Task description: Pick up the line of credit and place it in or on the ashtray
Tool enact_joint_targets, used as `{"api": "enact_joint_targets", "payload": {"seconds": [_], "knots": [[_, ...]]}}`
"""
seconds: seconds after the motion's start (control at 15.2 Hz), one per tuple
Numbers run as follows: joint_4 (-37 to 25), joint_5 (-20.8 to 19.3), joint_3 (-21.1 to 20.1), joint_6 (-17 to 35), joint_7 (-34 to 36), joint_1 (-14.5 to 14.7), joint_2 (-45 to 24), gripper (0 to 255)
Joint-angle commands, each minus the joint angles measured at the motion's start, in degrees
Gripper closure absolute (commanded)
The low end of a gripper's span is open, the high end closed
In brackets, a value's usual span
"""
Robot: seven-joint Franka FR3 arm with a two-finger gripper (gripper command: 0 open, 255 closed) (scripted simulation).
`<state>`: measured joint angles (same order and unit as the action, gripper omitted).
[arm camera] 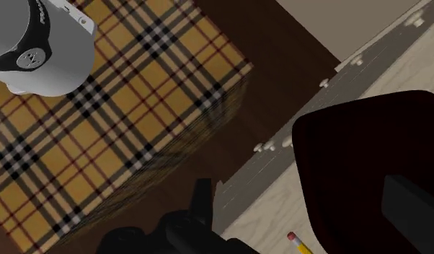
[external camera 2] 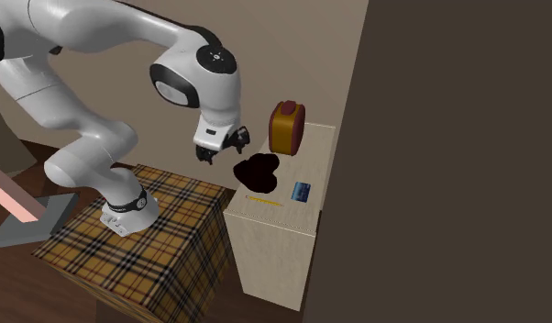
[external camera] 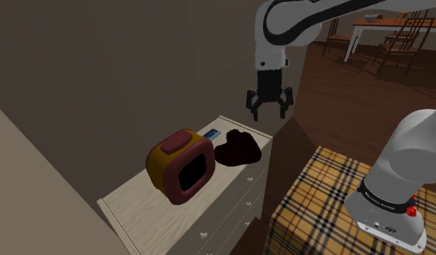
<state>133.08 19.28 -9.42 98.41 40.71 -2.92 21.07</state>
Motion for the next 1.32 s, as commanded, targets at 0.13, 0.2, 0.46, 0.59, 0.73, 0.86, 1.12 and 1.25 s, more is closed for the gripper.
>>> {"api": "enact_joint_targets", "payload": {"seconds": [0.13,0.2,0.46,0.59,0.73,0.86,1.12,1.25], "knots": [[-3.1,4.5,-1.6,5.8,7.8,-0.2,-7.5,0],[-4.1,5.5,-1.9,7.1,9.6,-0.3,-9.4,0],[-8.5,9.0,-2.6,12.2,16.4,-0.4,-17.0,0],[-11.0,10.6,-2.7,14.7,19.6,-0.4,-20.8,0],[-13.5,12.1,-2.7,17.1,22.6,-0.3,-24.6,0],[-16.2,13.6,-2.6,19.3,25.5,-0.3,-28.3,0],[-21.8,16.5,-2.1,23.5,30.9,-0.2,-35.6,0],[-23.7,17.5,-1.9,24.8,32.6,-0.2,-38.0,0]]}}
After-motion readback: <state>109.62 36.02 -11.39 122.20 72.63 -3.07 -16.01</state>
